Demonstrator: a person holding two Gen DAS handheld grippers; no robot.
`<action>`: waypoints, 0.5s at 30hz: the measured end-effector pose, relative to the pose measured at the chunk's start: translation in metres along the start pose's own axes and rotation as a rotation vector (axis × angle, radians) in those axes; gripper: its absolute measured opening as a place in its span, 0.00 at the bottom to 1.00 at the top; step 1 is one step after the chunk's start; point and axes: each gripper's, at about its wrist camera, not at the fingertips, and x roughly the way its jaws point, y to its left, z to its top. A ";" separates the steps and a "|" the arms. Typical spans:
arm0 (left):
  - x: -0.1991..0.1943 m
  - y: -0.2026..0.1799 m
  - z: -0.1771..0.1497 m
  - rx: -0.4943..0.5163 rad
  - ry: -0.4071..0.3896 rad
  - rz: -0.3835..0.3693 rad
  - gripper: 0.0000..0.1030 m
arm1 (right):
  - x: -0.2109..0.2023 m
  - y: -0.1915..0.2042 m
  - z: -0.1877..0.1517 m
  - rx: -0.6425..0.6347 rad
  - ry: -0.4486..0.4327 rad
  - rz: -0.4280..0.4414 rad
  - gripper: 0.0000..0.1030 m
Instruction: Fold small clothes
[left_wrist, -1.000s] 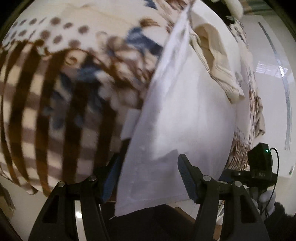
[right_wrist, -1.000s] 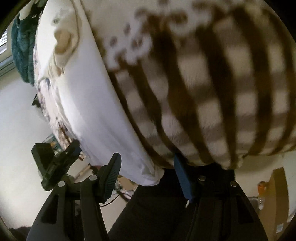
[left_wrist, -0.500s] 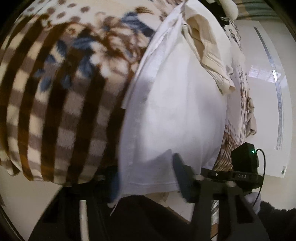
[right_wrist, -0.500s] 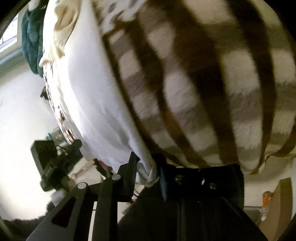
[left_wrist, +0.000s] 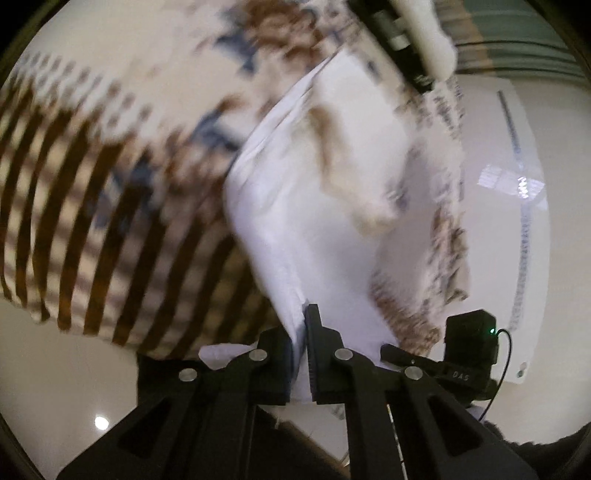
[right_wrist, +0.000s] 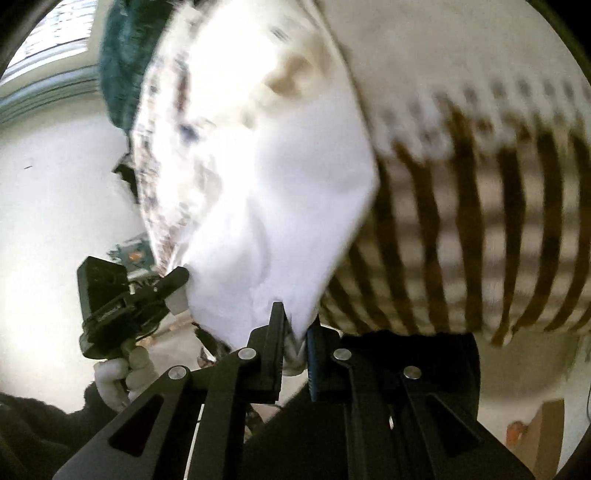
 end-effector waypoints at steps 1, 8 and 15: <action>-0.005 -0.011 0.011 0.002 -0.020 -0.020 0.04 | -0.008 0.007 0.009 -0.005 -0.019 0.014 0.10; -0.002 -0.059 0.110 -0.030 -0.125 -0.168 0.04 | -0.047 0.045 0.104 -0.024 -0.196 0.069 0.10; 0.045 -0.070 0.226 -0.033 -0.148 -0.149 0.35 | -0.048 0.037 0.215 0.079 -0.306 0.068 0.15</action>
